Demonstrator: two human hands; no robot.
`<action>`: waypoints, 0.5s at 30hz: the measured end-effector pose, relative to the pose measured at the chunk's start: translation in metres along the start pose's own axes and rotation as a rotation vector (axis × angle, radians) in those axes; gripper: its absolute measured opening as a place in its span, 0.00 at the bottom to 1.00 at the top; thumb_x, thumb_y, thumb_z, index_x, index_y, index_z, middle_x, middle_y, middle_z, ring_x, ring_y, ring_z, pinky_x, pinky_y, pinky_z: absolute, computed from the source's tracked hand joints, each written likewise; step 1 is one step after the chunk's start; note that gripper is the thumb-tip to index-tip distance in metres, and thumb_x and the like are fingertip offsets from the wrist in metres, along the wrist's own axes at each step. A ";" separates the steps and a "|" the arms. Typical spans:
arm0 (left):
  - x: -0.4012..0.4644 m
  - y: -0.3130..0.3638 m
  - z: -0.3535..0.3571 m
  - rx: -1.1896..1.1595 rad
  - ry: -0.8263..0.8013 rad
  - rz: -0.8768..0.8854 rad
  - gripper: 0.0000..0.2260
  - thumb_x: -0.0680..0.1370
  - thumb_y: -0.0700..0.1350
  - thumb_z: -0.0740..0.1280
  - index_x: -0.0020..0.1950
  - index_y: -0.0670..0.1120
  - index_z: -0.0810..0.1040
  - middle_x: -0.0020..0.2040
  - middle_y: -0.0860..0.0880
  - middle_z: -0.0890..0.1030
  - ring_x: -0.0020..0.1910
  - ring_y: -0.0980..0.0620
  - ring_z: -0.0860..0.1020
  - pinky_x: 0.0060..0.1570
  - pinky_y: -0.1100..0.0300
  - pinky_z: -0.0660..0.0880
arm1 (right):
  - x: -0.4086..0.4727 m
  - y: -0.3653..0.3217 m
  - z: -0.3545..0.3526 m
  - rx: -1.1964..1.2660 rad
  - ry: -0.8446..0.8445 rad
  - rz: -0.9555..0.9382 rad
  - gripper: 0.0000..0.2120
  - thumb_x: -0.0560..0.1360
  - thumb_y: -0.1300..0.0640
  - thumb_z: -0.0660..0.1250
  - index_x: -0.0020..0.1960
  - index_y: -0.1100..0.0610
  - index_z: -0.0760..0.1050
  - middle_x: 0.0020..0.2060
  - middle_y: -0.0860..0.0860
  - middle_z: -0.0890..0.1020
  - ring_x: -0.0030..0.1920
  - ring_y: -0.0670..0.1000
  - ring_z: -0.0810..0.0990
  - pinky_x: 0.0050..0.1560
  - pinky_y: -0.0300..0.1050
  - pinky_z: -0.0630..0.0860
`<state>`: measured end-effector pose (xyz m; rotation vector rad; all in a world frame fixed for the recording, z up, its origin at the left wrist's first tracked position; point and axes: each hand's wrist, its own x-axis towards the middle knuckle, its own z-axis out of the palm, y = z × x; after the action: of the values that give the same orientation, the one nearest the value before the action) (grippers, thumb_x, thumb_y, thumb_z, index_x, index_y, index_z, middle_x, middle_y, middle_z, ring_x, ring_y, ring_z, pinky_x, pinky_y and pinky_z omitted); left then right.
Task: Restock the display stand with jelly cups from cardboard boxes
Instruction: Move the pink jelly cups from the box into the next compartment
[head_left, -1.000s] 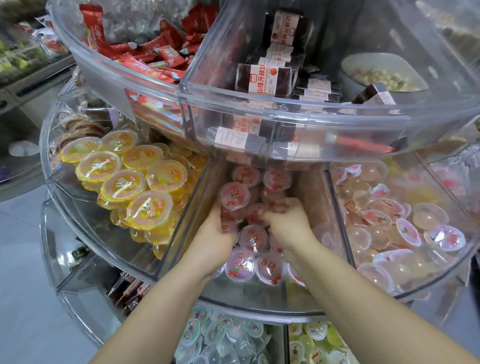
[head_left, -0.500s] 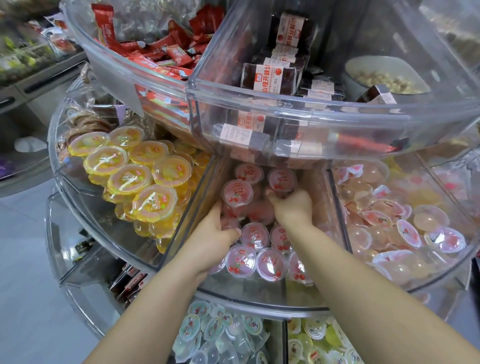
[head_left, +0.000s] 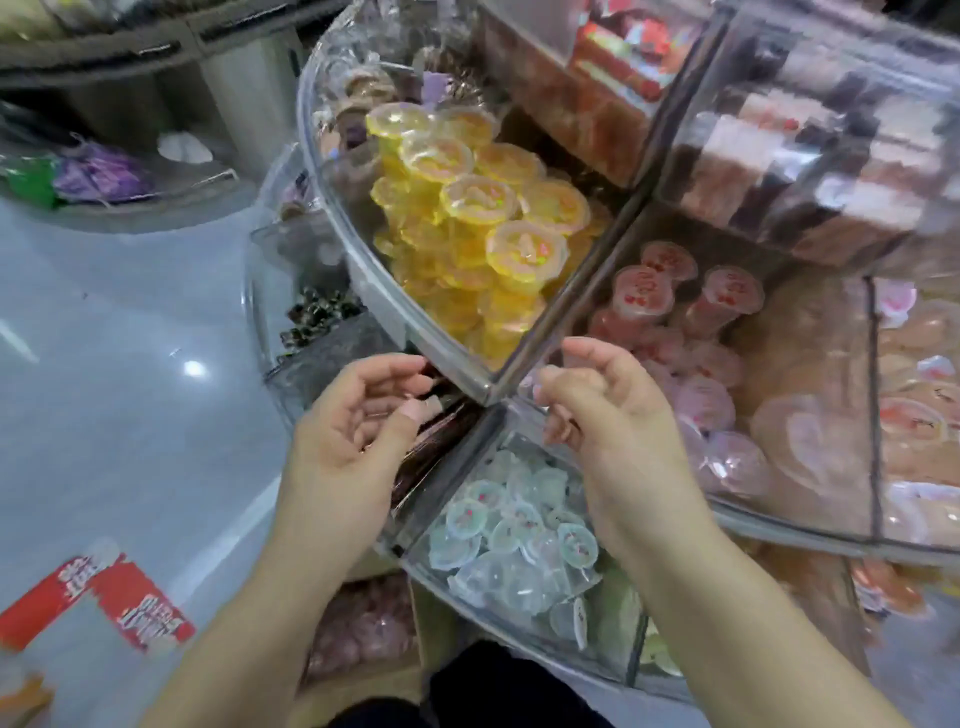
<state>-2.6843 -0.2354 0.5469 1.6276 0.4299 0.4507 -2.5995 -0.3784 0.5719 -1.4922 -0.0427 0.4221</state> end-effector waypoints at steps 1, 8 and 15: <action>-0.010 -0.014 -0.021 0.026 0.046 -0.028 0.15 0.75 0.36 0.66 0.49 0.58 0.77 0.43 0.61 0.82 0.43 0.65 0.77 0.46 0.75 0.71 | -0.012 0.011 0.021 -0.025 -0.097 -0.005 0.09 0.74 0.65 0.64 0.48 0.52 0.73 0.29 0.52 0.71 0.26 0.44 0.70 0.30 0.33 0.70; -0.103 -0.199 -0.164 0.197 0.205 -0.514 0.16 0.76 0.34 0.65 0.49 0.58 0.74 0.45 0.56 0.78 0.41 0.63 0.76 0.43 0.72 0.71 | -0.069 0.202 0.126 -0.316 -0.557 0.353 0.09 0.74 0.67 0.65 0.48 0.54 0.73 0.34 0.52 0.73 0.31 0.40 0.70 0.35 0.29 0.69; -0.193 -0.441 -0.190 0.240 -0.012 -0.985 0.15 0.76 0.34 0.64 0.57 0.50 0.73 0.48 0.53 0.76 0.49 0.51 0.76 0.51 0.64 0.72 | -0.054 0.494 0.127 -0.899 -0.634 0.741 0.09 0.74 0.62 0.67 0.54 0.60 0.74 0.41 0.56 0.76 0.39 0.50 0.74 0.33 0.29 0.66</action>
<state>-2.9552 -0.1321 0.1178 1.4308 1.2205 -0.3665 -2.8071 -0.2631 0.1170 -2.1660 -0.2034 1.6294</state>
